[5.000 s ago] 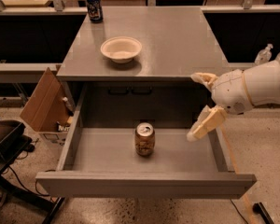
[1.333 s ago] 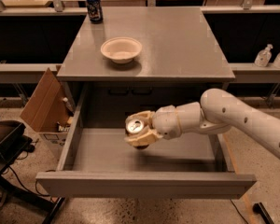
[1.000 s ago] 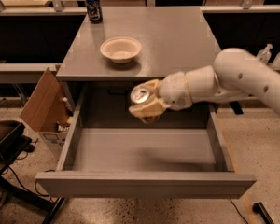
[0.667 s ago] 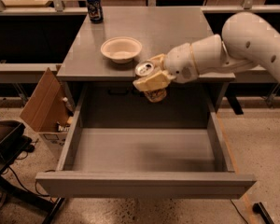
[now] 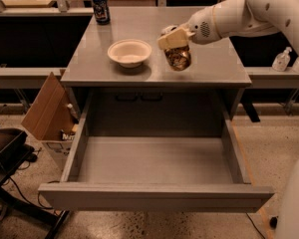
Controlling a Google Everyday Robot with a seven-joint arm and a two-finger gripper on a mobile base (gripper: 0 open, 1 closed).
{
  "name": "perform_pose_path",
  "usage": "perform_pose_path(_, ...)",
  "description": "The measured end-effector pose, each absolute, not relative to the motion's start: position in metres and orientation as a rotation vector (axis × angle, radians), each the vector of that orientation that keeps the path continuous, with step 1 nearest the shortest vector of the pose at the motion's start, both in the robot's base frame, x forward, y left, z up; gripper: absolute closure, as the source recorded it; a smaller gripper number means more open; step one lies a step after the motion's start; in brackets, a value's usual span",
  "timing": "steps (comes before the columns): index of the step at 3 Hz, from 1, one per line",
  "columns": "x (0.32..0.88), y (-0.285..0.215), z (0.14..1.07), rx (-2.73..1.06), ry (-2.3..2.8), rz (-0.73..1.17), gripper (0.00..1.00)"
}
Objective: Pick orange can from top drawer and place on counter
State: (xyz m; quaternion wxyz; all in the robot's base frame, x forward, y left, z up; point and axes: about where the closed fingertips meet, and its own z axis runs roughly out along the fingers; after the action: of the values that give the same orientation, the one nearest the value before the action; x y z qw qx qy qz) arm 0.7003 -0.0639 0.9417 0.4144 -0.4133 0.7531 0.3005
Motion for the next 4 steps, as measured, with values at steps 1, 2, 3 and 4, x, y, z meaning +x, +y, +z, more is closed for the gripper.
perform_pose_path(1,0.72,-0.092,0.944,-0.927,1.94,0.72,1.0)
perform_pose_path(2,0.72,-0.094,0.944,-0.921,1.944,0.719,1.0)
perform_pose_path(3,0.737,-0.082,0.949,-0.869,1.886,0.753,1.0)
perform_pose_path(4,0.776,-0.078,0.972,-0.722,1.777,0.765,1.0)
